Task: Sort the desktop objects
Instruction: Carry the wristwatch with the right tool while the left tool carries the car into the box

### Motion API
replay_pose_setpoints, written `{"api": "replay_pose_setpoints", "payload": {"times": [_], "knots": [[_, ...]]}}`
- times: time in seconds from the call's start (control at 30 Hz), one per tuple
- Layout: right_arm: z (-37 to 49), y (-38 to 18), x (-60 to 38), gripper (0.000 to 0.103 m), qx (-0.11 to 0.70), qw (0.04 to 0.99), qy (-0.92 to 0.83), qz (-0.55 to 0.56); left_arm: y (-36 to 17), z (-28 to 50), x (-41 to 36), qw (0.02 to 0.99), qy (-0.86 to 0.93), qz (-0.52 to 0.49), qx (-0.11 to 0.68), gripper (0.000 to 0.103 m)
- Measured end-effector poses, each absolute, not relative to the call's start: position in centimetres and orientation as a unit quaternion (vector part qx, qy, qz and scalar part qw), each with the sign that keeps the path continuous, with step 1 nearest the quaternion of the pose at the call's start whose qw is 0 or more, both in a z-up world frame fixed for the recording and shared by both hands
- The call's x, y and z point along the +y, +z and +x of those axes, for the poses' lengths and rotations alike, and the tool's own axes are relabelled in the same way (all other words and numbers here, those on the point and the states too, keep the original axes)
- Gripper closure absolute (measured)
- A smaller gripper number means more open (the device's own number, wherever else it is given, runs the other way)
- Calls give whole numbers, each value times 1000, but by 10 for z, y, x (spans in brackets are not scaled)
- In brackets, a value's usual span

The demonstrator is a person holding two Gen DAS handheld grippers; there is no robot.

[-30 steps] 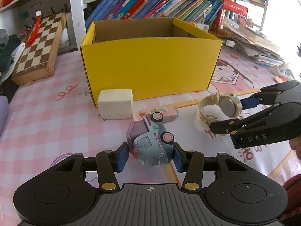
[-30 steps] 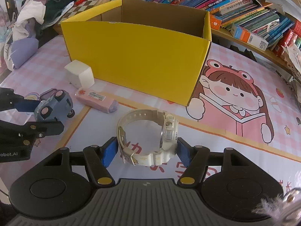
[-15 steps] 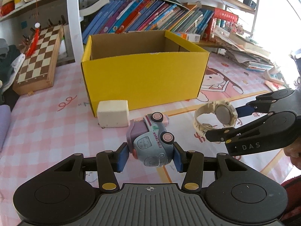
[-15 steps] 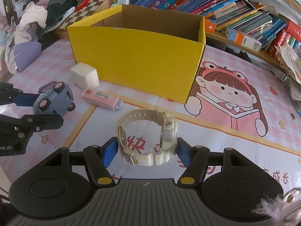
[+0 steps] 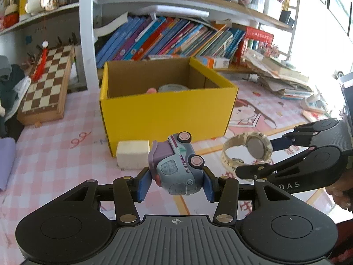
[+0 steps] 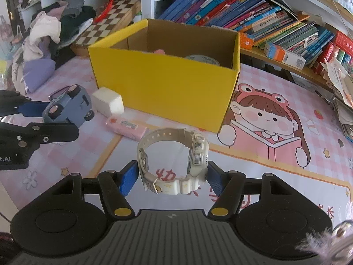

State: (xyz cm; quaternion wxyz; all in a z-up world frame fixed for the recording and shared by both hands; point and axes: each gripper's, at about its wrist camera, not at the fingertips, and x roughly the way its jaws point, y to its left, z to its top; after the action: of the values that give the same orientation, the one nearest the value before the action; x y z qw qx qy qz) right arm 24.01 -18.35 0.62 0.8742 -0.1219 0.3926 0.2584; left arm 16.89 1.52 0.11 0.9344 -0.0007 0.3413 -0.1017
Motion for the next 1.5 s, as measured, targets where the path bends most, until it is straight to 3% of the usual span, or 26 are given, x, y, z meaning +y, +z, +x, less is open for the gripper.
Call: {"api": "replay_pose_setpoints", "payload": {"times": [0.9,1.23,1.5], "knots": [[314,83,-169,39,293,905,286,-119,61,236,26,965,-92,4,247,56],[357,86,-151,39,285,903,306,-104,62,274,35,965,-73,5,251,56],[393,71,-132,39,290,887,324,-153,61,307,40,963,-60,28,261,56]]}}
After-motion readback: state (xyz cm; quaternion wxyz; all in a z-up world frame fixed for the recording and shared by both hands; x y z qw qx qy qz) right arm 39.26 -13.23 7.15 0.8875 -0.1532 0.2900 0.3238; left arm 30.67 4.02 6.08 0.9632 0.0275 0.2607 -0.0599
